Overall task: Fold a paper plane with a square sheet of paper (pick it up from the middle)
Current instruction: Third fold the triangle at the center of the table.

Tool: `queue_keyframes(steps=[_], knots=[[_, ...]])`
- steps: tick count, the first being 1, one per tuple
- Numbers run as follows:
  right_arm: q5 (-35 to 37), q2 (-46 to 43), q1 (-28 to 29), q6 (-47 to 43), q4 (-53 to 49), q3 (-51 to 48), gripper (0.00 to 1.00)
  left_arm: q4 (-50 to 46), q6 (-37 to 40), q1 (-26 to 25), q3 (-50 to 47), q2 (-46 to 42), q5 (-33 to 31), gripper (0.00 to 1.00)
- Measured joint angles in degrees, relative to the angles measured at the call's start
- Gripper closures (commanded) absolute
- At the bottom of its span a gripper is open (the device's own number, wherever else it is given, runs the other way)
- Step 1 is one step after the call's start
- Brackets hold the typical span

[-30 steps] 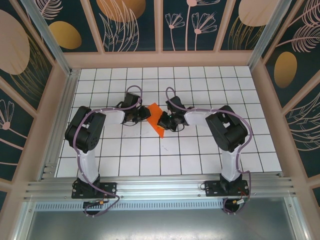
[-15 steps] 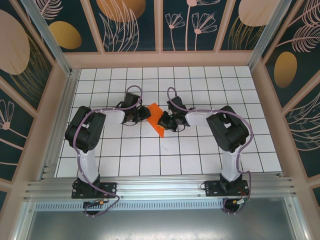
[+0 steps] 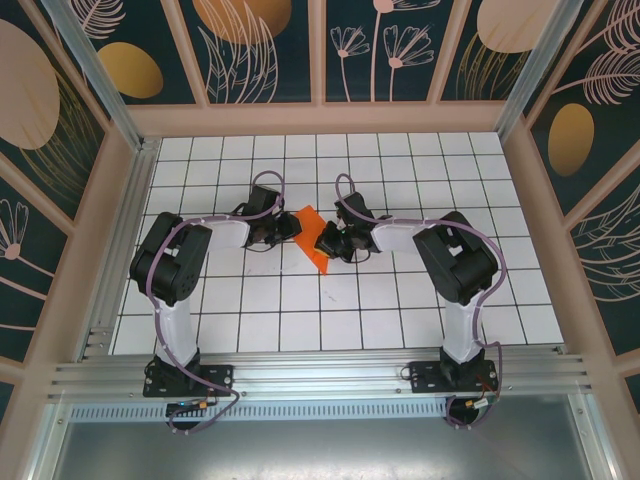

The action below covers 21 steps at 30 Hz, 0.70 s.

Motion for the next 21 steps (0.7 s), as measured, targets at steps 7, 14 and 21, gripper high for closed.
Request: queue_keyframes(steps=[7,14,21], knots=[[0.0,0.0,0.0,0.0,0.0,0.0,0.93,0.0,0.0,0.0,0.0,0.0,0.0,0.79],[-0.1,0.6,-0.1,0.6,0.0,0.0,0.89,0.0,0.0,0.0,0.0,0.0,0.0,0.79],[-1.6,1.1,-0.4,1.7,1.5,0.0,0.74,0.0,0.0,0.0,0.1,0.0,0.2,0.77]])
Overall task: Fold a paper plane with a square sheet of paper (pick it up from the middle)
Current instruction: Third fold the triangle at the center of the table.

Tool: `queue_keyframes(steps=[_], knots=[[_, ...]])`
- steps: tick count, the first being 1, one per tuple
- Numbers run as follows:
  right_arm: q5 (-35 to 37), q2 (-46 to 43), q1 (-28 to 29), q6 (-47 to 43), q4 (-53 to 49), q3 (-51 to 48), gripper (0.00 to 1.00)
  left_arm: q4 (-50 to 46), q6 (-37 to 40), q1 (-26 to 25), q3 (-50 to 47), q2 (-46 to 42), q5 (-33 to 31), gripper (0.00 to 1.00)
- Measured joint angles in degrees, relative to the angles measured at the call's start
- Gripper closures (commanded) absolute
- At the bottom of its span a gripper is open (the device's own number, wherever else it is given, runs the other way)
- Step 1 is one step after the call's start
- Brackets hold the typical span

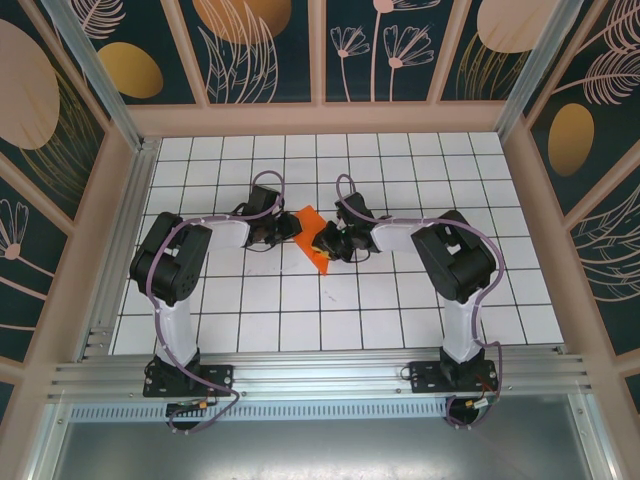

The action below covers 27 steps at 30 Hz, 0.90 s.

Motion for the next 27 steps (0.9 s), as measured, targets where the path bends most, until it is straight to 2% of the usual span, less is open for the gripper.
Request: queue_keyframes(steps=[4,13,17,25,27], knots=[[-0.3,0.0,-0.1,0.3,0.3,0.0,0.72,0.0,0.0,0.0,0.0,-0.2,0.2,0.74],[-2.4,0.0,-0.6,1.5,3.1,-0.6,0.58,2.8,-1.2,0.0,-5.6,-7.5,3.7,0.69],[-3.2,0.0,-0.8,1.5,3.9,-0.9,0.57,5.2,-2.2,0.0,-8.0,-8.8,5.9,0.69],[-3.5,-0.2,-1.2,1.8,6.1,-2.5,0.69,7.8,-4.1,-0.4,-9.8,-8.7,8.2,0.7],[-3.5,-0.2,-1.3,1.8,6.6,-3.0,0.75,8.2,-4.2,-0.5,-9.8,-8.6,8.7,0.7]])
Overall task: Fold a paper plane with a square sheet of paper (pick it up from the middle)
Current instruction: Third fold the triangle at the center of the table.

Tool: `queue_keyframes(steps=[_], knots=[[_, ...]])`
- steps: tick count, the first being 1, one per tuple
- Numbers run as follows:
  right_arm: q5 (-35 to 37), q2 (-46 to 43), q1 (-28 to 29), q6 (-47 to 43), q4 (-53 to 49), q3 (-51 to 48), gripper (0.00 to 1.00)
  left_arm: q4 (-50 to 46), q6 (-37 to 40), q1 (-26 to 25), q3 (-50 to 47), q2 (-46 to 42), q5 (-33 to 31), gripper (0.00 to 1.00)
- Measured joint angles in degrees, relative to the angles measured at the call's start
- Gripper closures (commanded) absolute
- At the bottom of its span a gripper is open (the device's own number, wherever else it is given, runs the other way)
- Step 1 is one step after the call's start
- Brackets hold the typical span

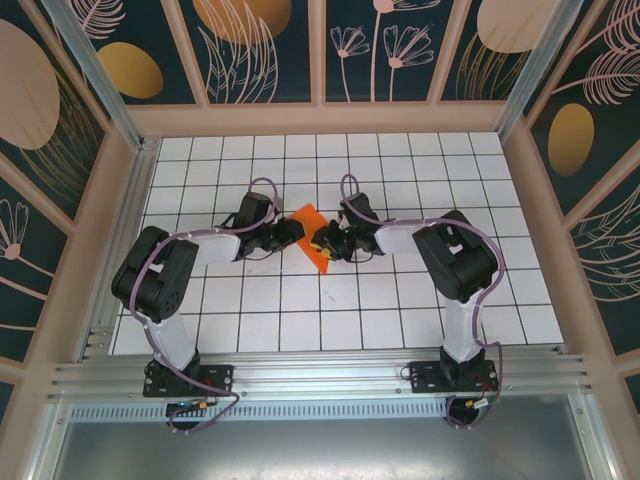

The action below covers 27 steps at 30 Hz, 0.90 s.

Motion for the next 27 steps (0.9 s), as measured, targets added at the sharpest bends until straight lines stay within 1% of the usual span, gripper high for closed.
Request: queue_keyframes(steps=[3,8,13,16,21,27], knots=[[0.1,0.0,-0.2,0.2,0.3,-0.5,0.81,0.3,0.0,-0.3,0.1,1.0,0.2,0.69],[0.3,0.0,-0.3,0.4,0.3,-0.9,0.86,-1.7,0.5,-0.9,1.1,3.7,0.2,0.69],[0.2,0.0,-0.6,0.7,1.4,-1.8,0.93,-3.8,1.4,-1.2,2.4,4.2,0.2,0.68],[-0.5,0.0,-0.9,1.0,3.2,-2.8,0.94,-4.5,1.8,-1.4,3.0,4.2,0.2,0.68],[-2.7,0.0,-1.7,2.1,9.3,-5.8,0.95,-5.4,1.8,-1.5,3.8,4.7,0.4,0.67],[-4.5,0.0,-2.4,4.3,16.6,-9.3,0.94,-6.0,2.2,-1.6,4.5,5.5,1.1,0.64]])
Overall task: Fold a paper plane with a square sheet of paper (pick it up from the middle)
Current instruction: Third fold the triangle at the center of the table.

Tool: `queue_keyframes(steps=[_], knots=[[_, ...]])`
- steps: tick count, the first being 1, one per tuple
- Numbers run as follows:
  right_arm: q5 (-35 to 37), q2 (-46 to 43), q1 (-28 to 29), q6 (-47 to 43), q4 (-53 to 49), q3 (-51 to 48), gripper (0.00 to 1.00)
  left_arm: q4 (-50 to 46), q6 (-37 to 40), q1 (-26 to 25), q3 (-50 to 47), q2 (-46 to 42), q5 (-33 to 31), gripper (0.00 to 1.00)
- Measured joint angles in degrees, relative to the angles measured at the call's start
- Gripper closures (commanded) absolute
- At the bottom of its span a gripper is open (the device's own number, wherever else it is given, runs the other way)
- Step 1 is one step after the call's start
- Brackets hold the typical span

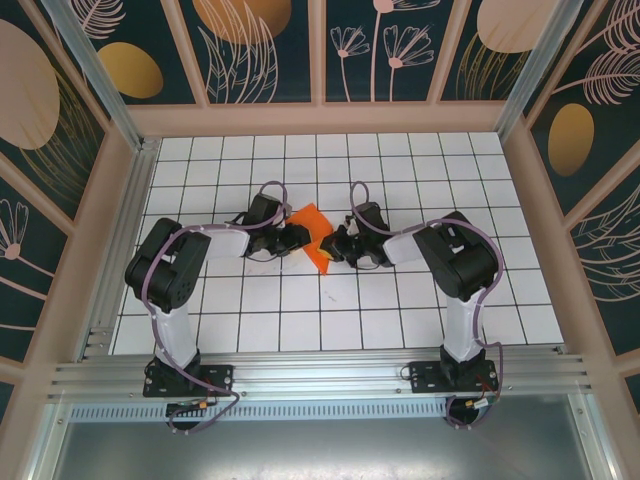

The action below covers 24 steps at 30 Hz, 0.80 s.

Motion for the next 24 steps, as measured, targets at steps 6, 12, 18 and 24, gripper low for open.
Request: queue_keyframes(steps=[6,12,18,24], knots=[[-2.3,0.0,-1.3,2.0,3.7,-2.0,0.94,-1.2,0.4,-0.5,1.6,0.9,0.8,0.64],[-2.5,0.0,-1.4,2.7,4.5,-2.4,0.94,-1.0,0.0,-0.9,1.6,0.9,3.3,0.71],[-2.6,0.0,-1.5,2.7,4.5,-2.4,0.95,-0.7,-0.5,-1.0,1.6,0.9,4.7,0.76],[-2.6,0.0,-1.6,2.7,4.5,-2.4,0.94,-0.8,-0.3,-1.0,1.6,0.9,4.5,0.89]])
